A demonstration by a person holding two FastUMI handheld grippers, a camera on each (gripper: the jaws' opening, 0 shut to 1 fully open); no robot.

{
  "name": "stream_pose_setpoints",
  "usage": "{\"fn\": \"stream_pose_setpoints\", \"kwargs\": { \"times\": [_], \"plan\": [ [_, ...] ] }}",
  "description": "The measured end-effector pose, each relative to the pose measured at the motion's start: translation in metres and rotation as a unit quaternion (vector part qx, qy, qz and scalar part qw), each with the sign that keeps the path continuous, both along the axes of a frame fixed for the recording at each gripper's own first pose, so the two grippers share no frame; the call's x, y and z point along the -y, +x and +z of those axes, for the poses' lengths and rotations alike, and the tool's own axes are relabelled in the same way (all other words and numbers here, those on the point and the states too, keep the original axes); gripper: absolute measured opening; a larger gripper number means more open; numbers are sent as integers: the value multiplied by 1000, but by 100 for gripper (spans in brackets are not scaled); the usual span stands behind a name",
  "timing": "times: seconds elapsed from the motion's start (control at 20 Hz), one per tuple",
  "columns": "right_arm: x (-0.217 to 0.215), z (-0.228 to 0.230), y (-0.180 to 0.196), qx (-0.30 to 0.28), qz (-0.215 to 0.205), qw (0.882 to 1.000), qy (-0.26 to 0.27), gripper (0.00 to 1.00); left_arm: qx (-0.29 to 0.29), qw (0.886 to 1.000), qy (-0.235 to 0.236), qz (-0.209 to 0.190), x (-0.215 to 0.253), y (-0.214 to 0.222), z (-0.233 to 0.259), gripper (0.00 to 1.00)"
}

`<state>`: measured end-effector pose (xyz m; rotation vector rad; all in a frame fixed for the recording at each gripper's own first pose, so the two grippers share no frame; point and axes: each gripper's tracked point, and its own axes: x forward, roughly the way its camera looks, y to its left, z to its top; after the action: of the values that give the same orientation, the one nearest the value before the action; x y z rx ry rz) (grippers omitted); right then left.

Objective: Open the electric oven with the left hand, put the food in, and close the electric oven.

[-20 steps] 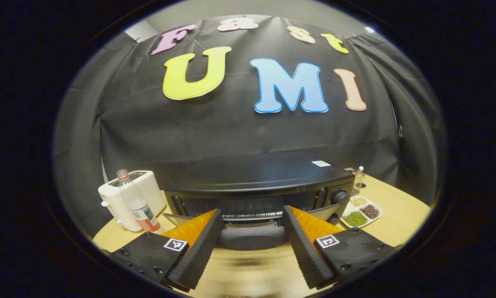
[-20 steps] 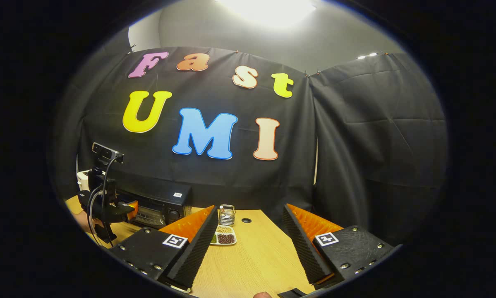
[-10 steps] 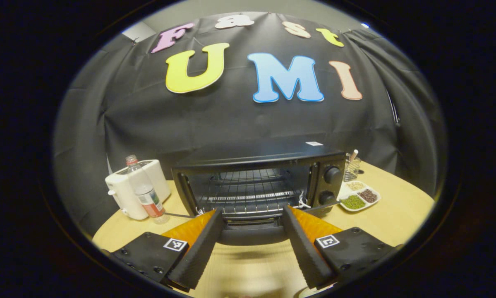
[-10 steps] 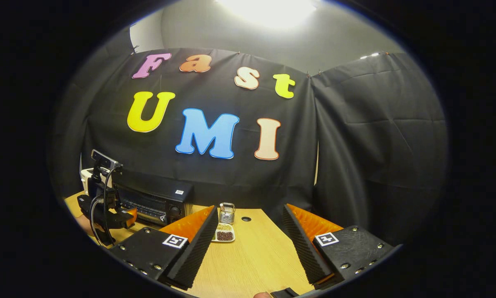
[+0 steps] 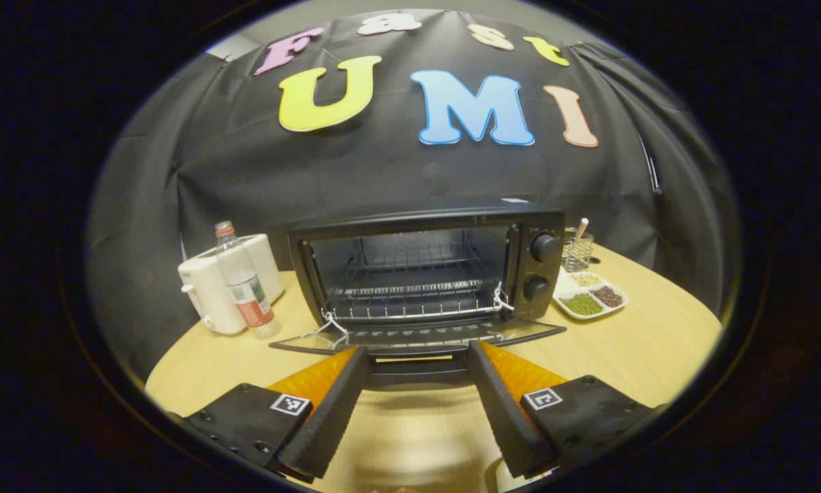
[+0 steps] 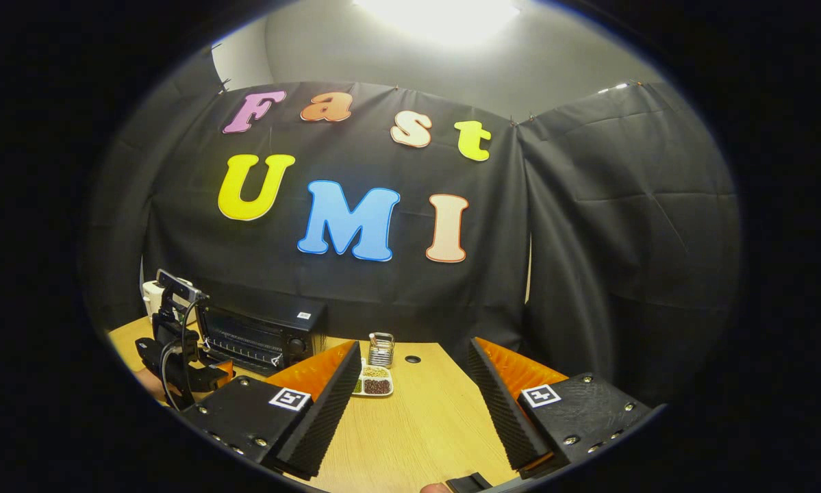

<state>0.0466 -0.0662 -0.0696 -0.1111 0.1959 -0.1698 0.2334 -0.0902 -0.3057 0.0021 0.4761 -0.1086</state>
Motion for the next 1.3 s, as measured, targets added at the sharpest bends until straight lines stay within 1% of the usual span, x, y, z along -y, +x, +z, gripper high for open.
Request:
{"fn": "stream_pose_setpoints", "kwargs": {
  "times": [0.15,0.2,0.25,0.3,0.35,0.4,0.6,0.65,0.8,0.85,0.9,0.95,1.05,1.1,1.15,1.25,1.3],
  "plan": [
    [-3,-4,-2,-9,8,1000,3,96,-16,1000,2,0,2,-10,-15,97],
    [-5,-5,-2,-12,11,1000,3,96,-22,1000,4,1,1,-13,-21,100],
    [-7,-7,-2,-15,16,1000,4,96,-28,1000,6,2,0,-18,-27,100],
    [-9,-8,-2,-19,20,1000,5,96,-29,1000,6,4,-1,-20,-29,97],
    [-11,-12,-2,-24,25,999,6,96,-31,999,5,6,-4,-25,-30,100],
    [-14,-14,-2,-29,31,999,8,96,-31,999,3,9,-6,-29,-28,98],
    [-35,-28,3,-47,67,996,38,96,-11,1000,-8,22,-17,-41,4,100],
    [-41,-33,5,-53,76,995,47,96,-2,1000,-13,23,-20,-44,15,98],
    [-62,-54,10,-85,105,988,79,96,37,999,-18,27,-33,-53,61,98],
    [-70,-63,11,-99,116,984,92,96,51,998,-18,28,-39,-55,77,98],
    [-77,-71,12,-114,125,980,105,96,63,997,-18,30,-45,-60,93,94],
    [-84,-82,11,-131,135,975,118,96,73,997,-15,33,-51,-64,107,98],
    [-95,-101,11,-165,147,963,151,97,90,995,-10,42,-65,-77,130,98],
    [-100,-110,10,-182,152,956,169,96,98,994,-9,46,-72,-84,142,100],
    [-106,-121,8,-201,158,948,189,97,105,993,-6,52,-79,-91,151,98],
    [-116,-142,5,-243,168,928,225,97,119,991,1,61,-93,-106,170,100],
    [-120,-153,3,-266,172,918,239,97,125,990,4,65,-97,-112,177,95]
  ]
}}
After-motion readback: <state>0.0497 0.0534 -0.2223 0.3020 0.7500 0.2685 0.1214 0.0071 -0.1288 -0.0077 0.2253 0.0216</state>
